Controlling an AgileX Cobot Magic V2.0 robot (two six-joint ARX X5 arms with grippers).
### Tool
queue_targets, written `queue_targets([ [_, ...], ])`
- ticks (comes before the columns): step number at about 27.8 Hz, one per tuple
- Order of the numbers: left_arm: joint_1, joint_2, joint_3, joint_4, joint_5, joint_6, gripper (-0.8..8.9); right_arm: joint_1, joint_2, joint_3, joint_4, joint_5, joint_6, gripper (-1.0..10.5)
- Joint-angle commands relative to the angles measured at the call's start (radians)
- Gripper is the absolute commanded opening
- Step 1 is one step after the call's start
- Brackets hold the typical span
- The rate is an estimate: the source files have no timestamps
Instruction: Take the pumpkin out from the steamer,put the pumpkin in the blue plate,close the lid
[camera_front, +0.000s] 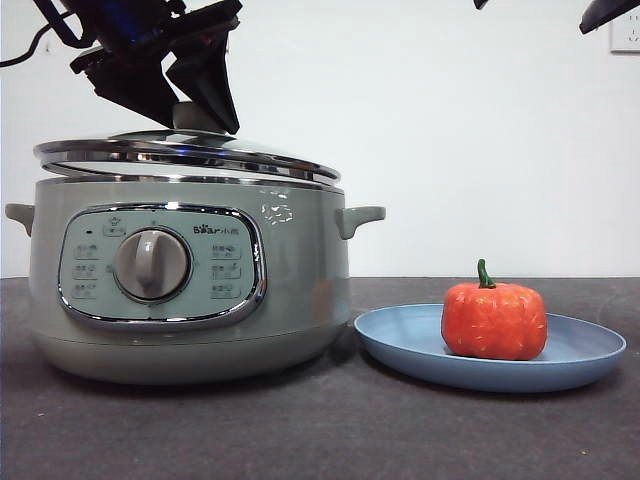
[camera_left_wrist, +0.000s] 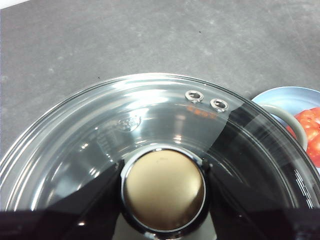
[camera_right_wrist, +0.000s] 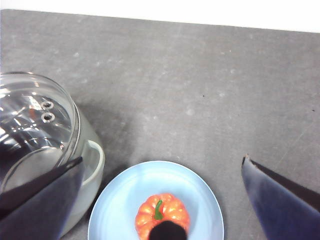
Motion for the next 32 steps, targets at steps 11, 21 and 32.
queue_targets([
  [11, -0.002, 0.019, 0.011, -0.017, 0.003, -0.015, -0.09, 0.0, -0.004, -0.008, -0.005, 0.003, 0.009, 5.3],
  [21, -0.002, 0.019, 0.011, -0.062, -0.003, -0.014, 3.47, 0.0, -0.004, -0.008, -0.006, 0.002, 0.01, 5.3],
  [32, -0.002, -0.016, 0.012, -0.079, -0.003, -0.014, 4.04, 0.002, -0.031, -0.008, -0.039, -0.005, 0.006, 5.3],
])
